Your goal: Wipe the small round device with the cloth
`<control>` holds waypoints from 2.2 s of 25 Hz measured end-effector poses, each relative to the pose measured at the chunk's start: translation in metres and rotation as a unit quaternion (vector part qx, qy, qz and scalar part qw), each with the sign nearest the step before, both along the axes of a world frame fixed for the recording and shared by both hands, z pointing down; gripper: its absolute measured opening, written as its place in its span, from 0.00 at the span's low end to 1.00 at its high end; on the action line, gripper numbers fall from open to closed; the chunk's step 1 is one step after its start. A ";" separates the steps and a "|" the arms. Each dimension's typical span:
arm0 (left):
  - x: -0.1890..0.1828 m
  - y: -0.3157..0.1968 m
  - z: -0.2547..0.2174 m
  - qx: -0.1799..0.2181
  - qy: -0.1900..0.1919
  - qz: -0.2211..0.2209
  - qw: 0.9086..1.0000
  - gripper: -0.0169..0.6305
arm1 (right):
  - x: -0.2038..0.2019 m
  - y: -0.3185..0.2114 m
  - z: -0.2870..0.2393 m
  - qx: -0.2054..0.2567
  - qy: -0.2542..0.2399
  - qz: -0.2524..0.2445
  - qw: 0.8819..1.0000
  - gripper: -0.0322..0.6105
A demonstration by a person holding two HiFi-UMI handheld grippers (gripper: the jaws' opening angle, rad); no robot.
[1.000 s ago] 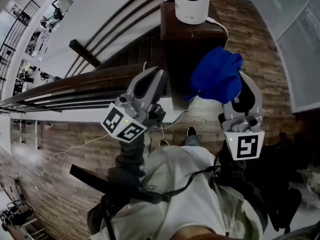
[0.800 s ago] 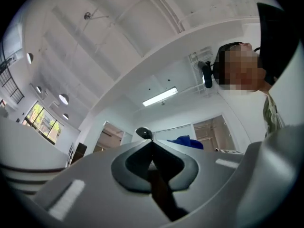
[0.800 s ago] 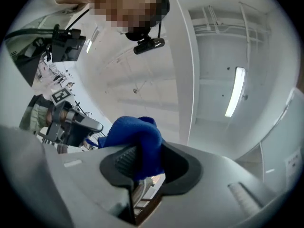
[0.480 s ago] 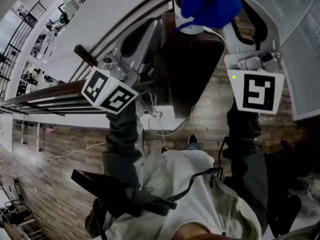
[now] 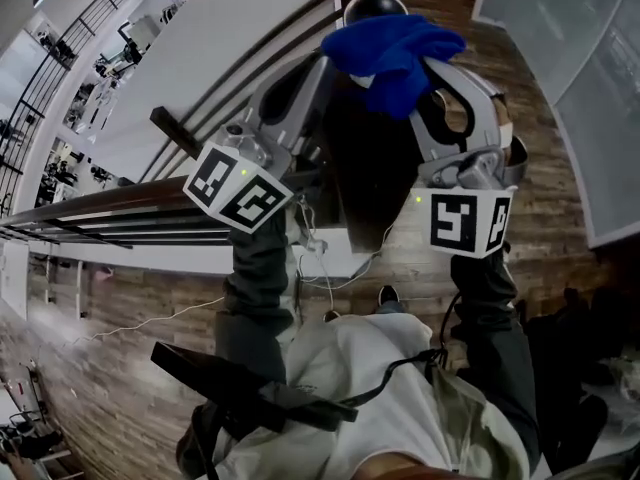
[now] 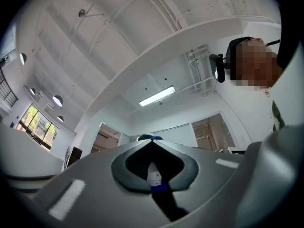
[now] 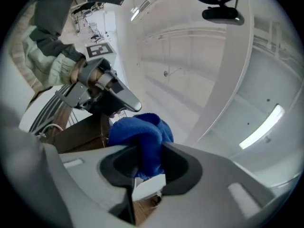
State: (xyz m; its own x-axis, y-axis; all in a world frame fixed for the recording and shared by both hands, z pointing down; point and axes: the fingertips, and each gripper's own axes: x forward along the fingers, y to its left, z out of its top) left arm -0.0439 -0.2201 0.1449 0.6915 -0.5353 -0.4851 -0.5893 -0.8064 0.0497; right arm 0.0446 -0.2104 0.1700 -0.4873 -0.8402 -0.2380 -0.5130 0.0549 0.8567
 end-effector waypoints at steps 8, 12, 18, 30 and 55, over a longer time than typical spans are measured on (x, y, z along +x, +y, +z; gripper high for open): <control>0.000 -0.001 -0.005 0.007 -0.009 -0.014 1.000 0.03 | 0.038 -0.017 -0.080 0.058 -0.121 -0.033 0.990 0.22; -0.004 0.004 -0.007 0.016 -0.023 -0.028 0.999 0.03 | 0.026 -0.037 -0.059 -0.001 -0.059 -0.019 0.998 0.22; -0.007 0.005 -0.007 0.029 -0.037 -0.043 0.998 0.03 | 0.019 -0.028 -0.014 -0.044 -0.016 -0.062 0.997 0.22; -0.025 0.014 0.004 0.028 -0.037 -0.075 0.996 0.03 | 0.054 -0.051 -0.091 -0.021 -0.075 -0.052 0.996 0.22; -0.032 0.015 0.023 0.001 -0.010 -0.062 0.998 0.03 | 0.018 -0.041 -0.091 0.036 0.032 0.013 0.999 0.22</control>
